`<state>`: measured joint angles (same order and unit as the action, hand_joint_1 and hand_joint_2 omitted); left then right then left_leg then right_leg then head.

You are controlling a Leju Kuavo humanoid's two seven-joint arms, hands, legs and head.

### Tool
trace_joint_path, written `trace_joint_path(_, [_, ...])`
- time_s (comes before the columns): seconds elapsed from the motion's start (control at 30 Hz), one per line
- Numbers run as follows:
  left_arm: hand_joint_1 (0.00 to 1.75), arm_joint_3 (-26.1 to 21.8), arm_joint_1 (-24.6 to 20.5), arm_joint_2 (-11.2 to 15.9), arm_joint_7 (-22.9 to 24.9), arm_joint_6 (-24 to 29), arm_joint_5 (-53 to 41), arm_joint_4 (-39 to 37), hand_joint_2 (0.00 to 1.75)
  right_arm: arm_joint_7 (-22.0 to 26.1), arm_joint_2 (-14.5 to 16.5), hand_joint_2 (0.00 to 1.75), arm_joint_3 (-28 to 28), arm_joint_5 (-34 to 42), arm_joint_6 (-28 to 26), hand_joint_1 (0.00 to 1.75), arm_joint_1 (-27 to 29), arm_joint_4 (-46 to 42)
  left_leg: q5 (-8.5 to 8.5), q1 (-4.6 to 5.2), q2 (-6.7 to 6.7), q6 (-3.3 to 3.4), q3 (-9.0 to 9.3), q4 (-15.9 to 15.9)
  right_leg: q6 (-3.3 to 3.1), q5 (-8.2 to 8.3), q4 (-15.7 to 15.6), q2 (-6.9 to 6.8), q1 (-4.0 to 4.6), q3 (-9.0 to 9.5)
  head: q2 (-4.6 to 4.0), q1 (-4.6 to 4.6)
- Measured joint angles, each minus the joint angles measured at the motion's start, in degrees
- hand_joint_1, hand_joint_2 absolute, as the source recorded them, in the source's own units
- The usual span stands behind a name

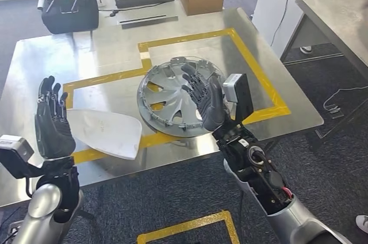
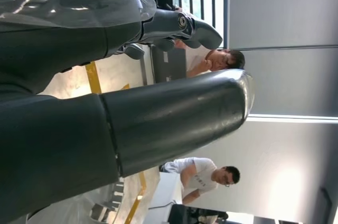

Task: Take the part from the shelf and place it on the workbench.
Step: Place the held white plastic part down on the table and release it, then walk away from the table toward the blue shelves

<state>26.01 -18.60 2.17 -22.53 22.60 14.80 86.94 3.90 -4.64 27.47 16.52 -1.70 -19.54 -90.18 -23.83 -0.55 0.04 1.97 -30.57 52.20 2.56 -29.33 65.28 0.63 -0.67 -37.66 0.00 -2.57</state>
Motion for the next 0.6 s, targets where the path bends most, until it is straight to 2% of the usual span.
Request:
trace_joint_path(0.03, [0.00, 0.0, 0.1, 0.0, 0.1, 0.0, 0.0, 0.0, 0.00, 0.0, -0.2, 0.00, 0.0, 0.0, 0.0, 0.00, 0.2, -0.3, 0.01, -0.02, 0.04, -0.02, -0.02, 0.0, 0.26, -1.31, 3.5, -0.03, -0.17, -1.26, 0.00, -0.20])
trace_joint_path(0.07, [0.00, 0.0, 0.3, 0.0, 0.3, 0.0, -0.1, 0.0, 0.00, 0.0, -0.4, 0.00, 0.1, 0.2, 0.1, 0.00, 0.3, -0.5, 0.01, -0.08, 0.07, -0.06, -0.05, 0.1, 0.51, -1.55, 5.2, -0.09, -0.38, -1.73, 0.00, -0.32])
trace_joint_path(0.1, [0.00, 0.0, 0.3, 0.0, 0.4, 0.0, -0.2, 0.0, 0.00, -0.1, -0.5, 0.00, 0.1, 0.3, 0.1, 0.00, 0.4, -0.7, -0.03, -0.18, 0.08, -0.16, -0.09, 0.3, 0.77, -0.65, 4.6, -0.18, -0.62, -1.09, 0.00, -0.40])
trace_joint_path(0.17, [0.00, 0.0, 0.4, 0.0, 0.5, 0.0, -0.3, 0.0, 0.00, -0.1, -0.7, 0.00, 0.1, 0.6, 0.2, 0.00, 0.4, -1.1, -0.32, -0.53, 0.03, -0.64, -0.20, 0.9, 1.33, 2.81, -2.6, -0.38, -1.12, 2.87, 0.00, -0.64])
trace_joint_path(0.2, [0.00, 0.0, 0.4, 0.0, 0.6, 0.1, -0.4, 0.1, 0.00, -0.1, -0.8, 0.00, 0.1, 0.7, 0.2, 0.00, 0.4, -1.3, -0.47, -0.58, -0.03, -1.04, -0.41, 1.3, 1.49, 3.91, -6.3, -0.32, -1.13, 5.14, 0.00, -0.91])
trace_joint_path(0.23, [0.00, 0.0, 0.4, 0.0, 0.7, 0.1, -0.5, 0.1, 0.00, -0.1, -0.9, 0.00, 0.2, 0.7, 0.3, 0.00, 0.4, -1.5, -0.52, -0.57, -0.10, -1.48, -0.66, 1.6, 1.44, 4.45, -8.9, -0.20, -1.10, 6.60, -0.01, -1.15])
trace_joint_path(0.27, [0.00, 0.0, 0.4, 0.0, 0.7, 0.1, -0.5, 0.2, 0.00, -0.1, -1.0, 0.00, 0.2, 0.7, 0.3, 0.00, 0.5, -1.7, -0.44, -0.45, -0.17, -1.93, -0.95, 1.9, 1.31, 4.36, -10.1, -0.05, -0.99, 7.24, 0.00, -1.24])
trace_joint_path(0.33, [0.00, 0.0, 0.4, 0.0, 0.8, 0.2, -0.6, 0.4, 0.00, -0.1, -1.0, 0.00, 0.3, 0.7, 0.3, 0.00, 0.5, -2.0, -0.05, -0.35, -0.25, -2.67, -1.39, 2.1, 0.58, 4.41, -10.1, 0.13, -0.79, 6.99, -0.01, -0.98])
trace_joint_path(0.37, [0.00, 0.0, 0.4, 0.0, 0.8, 0.2, -0.6, 0.5, 0.00, -0.1, -1.0, 0.00, 0.4, 0.7, 0.3, 0.00, 0.5, -2.2, -0.32, -0.41, -0.24, -2.97, -1.63, 2.4, 0.12, 4.58, -10.1, 0.07, -0.81, 6.80, 0.00, -0.74])
trace_joint_path(0.4, [0.00, 0.0, 0.4, 0.0, 0.8, 0.2, -0.6, 0.5, 0.00, -0.1, -1.0, 0.00, 0.4, 0.7, 0.3, 0.00, 0.5, -2.3, -1.30, -0.51, -0.22, -3.19, -2.12, 3.4, -0.47, 4.83, -10.2, 0.00, -0.83, 6.56, 0.00, -0.52])
trace_joint_path(0.43, [0.00, 0.0, 0.4, 0.0, 0.8, 0.2, -0.6, 0.6, 0.00, -0.1, -1.0, 0.00, 0.4, 0.7, 0.3, 0.00, 0.5, -2.5, -3.07, -0.57, -0.21, -3.36, -3.12, 5.7, -1.12, 5.13, -10.4, -0.11, -0.88, 6.25, 0.00, -0.19])
trace_joint_path(0.5, [0.00, 0.0, 0.5, 0.0, 0.8, 0.3, -0.6, 0.6, 0.00, -0.1, -1.0, 0.00, 0.4, 0.7, 0.3, 0.00, 0.5, -2.8, -7.93, -0.58, -0.20, -3.59, -6.41, 13.6, -2.17, 5.77, -10.4, -0.31, -0.68, 5.28, 0.00, 0.64])
trace_joint_path(0.53, [0.00, 0.0, 0.5, 0.0, 0.8, 0.3, -0.6, 0.6, 0.00, -0.1, -1.0, 0.00, 0.5, 0.7, 0.3, 0.00, 0.5, -2.9, -9.77, -0.57, -0.20, -3.62, -7.99, 17.6, -2.48, 6.14, -10.4, -0.38, -0.50, 4.72, 0.00, 0.96])
trace_joint_path(0.57, [0.00, 0.0, 0.6, 0.0, 0.8, 0.3, -0.6, 0.6, 0.00, -0.1, -1.0, 0.00, 0.5, 0.7, 0.3, 0.00, 0.5, -2.9, -10.55, -0.54, -0.20, -3.57, -8.79, 20.1, -2.67, 6.53, -10.4, -0.41, -0.30, 4.16, 0.00, 1.16])
trace_joint_path(0.6, [0.00, 0.0, 0.6, 0.0, 0.8, 0.3, -0.6, 0.6, 0.00, -0.1, -1.0, 0.00, 0.5, 0.7, 0.3, 0.00, 0.5, -2.9, -10.12, -0.50, -0.21, -3.38, -8.47, 20.4, -2.75, 6.95, -10.4, -0.41, -0.11, 3.63, 0.00, 1.28])
